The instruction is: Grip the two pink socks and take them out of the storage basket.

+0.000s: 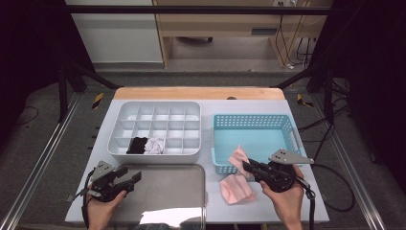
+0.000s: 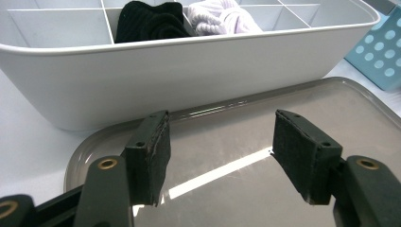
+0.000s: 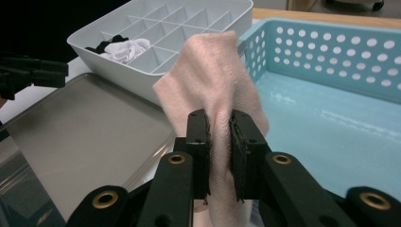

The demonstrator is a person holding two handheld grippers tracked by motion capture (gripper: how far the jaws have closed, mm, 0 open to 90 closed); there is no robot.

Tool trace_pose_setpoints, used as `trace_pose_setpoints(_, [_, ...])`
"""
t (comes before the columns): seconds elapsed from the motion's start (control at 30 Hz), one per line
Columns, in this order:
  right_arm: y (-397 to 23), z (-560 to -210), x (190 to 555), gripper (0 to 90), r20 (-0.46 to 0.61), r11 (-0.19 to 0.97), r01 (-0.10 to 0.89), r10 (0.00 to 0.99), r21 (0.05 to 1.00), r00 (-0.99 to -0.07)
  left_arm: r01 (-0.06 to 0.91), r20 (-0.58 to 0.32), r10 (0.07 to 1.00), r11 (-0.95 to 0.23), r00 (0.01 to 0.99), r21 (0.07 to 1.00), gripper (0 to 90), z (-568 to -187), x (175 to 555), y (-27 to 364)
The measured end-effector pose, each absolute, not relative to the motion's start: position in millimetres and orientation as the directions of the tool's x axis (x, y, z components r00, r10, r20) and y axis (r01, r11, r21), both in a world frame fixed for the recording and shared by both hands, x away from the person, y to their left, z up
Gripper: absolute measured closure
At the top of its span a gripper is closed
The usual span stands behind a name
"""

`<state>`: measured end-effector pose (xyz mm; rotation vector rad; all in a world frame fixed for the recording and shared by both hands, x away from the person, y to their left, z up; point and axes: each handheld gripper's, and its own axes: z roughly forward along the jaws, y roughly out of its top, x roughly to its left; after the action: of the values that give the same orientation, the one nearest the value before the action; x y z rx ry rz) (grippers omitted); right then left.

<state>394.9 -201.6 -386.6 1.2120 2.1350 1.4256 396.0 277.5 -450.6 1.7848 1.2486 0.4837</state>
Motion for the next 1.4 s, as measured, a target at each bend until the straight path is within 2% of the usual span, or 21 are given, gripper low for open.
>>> trace_pose_setpoints(0.73, [-234,-435,367,79.3,0.241,0.127,0.598,0.835,0.791,-0.495,0.543,-0.15,0.893,-0.119,0.425,0.831,36.9,-449,394,275])
trace_pose_setpoints(1.07, [-254,-454,367,78.9,0.179,0.135,0.657,0.904,0.742,-0.387,0.544,-0.15,0.892,-0.121,0.427,0.83,36.9,-450,394,274])
trace_pose_setpoints(1.23, [-255,-464,373,77.4,0.124,0.171,0.679,0.923,0.714,-0.363,0.545,-0.15,0.892,-0.122,0.428,0.829,36.9,-450,394,274])
trace_pose_setpoints(1.4, [-251,-468,374,69.3,0.104,0.188,0.678,0.925,0.71,-0.365,0.545,-0.15,0.89,-0.124,0.431,0.829,36.7,-450,394,273])
